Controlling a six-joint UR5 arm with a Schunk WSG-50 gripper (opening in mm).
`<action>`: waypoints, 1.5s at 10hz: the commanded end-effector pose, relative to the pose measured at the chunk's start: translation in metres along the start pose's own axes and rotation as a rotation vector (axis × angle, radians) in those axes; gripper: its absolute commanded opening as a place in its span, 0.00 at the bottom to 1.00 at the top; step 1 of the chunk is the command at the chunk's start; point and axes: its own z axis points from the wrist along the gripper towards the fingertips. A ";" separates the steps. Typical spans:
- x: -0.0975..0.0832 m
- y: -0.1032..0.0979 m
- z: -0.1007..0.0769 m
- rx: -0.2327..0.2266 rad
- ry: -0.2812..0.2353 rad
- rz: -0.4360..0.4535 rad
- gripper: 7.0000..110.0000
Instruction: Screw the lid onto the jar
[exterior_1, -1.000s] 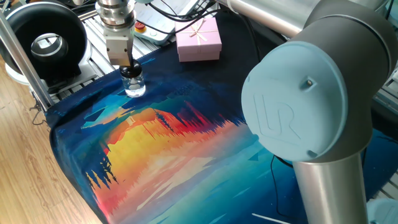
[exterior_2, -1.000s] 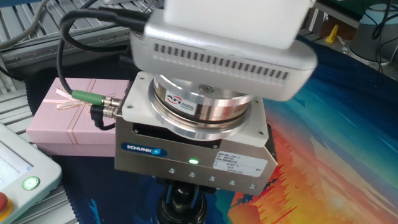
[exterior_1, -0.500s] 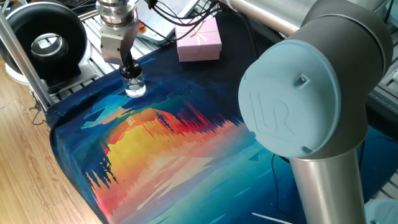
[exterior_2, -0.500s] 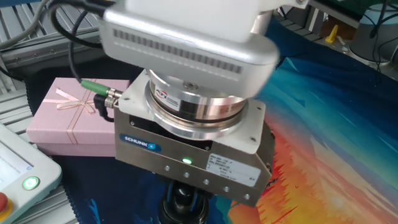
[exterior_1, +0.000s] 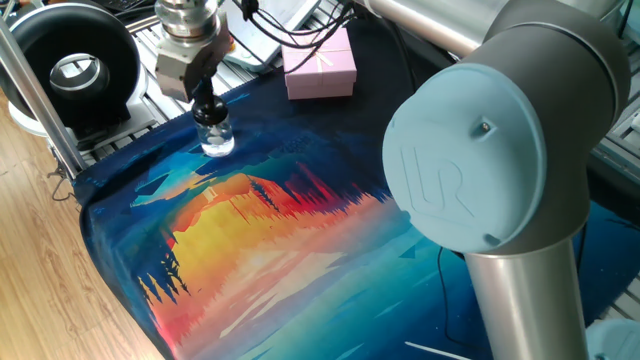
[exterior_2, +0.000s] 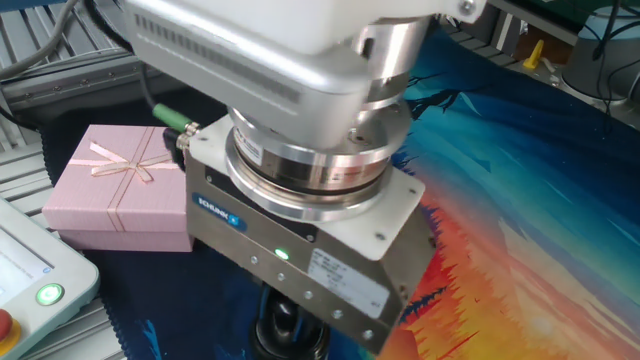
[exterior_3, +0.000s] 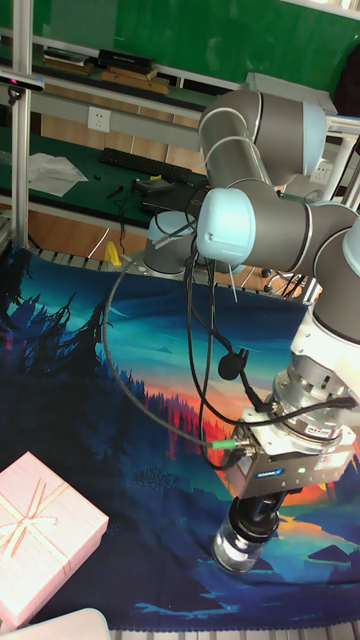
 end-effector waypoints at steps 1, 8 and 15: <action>-0.010 0.003 -0.001 -0.016 -0.039 0.216 0.00; -0.003 0.016 0.000 -0.065 -0.020 0.131 0.15; -0.004 -0.004 -0.013 -0.010 0.015 -0.191 0.36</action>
